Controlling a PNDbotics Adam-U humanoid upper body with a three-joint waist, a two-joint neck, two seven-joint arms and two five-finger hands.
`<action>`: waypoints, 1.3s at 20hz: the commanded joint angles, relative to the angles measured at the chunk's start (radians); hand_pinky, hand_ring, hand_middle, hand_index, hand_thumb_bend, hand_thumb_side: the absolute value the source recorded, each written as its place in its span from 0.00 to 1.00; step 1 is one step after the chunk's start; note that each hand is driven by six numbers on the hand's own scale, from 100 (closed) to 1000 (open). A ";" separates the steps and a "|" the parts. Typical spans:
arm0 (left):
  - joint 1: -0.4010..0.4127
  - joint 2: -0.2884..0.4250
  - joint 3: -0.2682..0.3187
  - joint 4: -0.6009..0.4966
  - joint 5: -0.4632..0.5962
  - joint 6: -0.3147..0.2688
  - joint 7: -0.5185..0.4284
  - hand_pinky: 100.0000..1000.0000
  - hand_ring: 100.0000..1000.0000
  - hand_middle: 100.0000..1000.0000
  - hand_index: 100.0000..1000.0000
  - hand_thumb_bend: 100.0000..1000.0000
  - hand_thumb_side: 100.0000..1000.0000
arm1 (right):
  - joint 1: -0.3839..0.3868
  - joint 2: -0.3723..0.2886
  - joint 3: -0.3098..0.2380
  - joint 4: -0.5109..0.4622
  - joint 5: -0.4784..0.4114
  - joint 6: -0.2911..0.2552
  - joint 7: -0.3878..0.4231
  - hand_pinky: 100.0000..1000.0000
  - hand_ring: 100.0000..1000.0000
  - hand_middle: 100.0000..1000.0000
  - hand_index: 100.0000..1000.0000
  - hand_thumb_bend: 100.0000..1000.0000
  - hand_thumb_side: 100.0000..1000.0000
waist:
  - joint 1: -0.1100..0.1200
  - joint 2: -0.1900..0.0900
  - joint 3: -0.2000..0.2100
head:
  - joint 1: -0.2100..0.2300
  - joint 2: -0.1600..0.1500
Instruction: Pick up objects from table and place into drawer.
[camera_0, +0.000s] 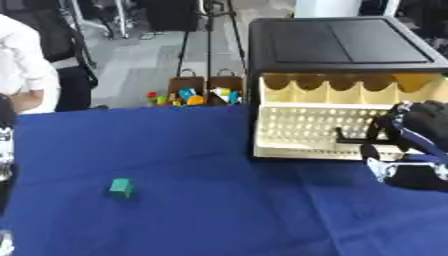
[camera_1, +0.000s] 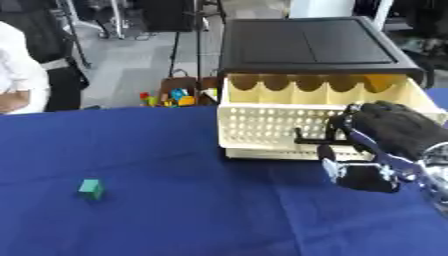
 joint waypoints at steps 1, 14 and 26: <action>-0.005 0.011 0.011 -0.013 -0.001 -0.001 -0.002 0.77 0.96 0.83 0.90 0.25 1.00 | -0.010 -0.035 -0.019 -0.015 0.011 -0.013 0.008 0.00 0.13 0.26 0.64 0.10 0.42 | -0.005 -0.021 0.000 | 0.002 -0.010; -0.004 0.011 0.010 -0.013 0.002 -0.003 -0.004 0.77 0.97 0.84 0.90 0.25 1.00 | -0.007 -0.039 -0.023 -0.015 0.031 -0.038 0.017 0.00 0.13 0.26 0.65 0.14 0.43 | -0.005 -0.022 -0.003 | 0.000 -0.011; -0.001 0.012 0.011 -0.013 0.004 -0.003 -0.001 0.77 0.97 0.84 0.90 0.26 1.00 | -0.010 -0.045 -0.058 -0.015 0.033 -0.050 -0.045 0.00 0.12 0.25 0.66 0.15 0.46 | -0.005 -0.021 -0.007 | 0.003 -0.011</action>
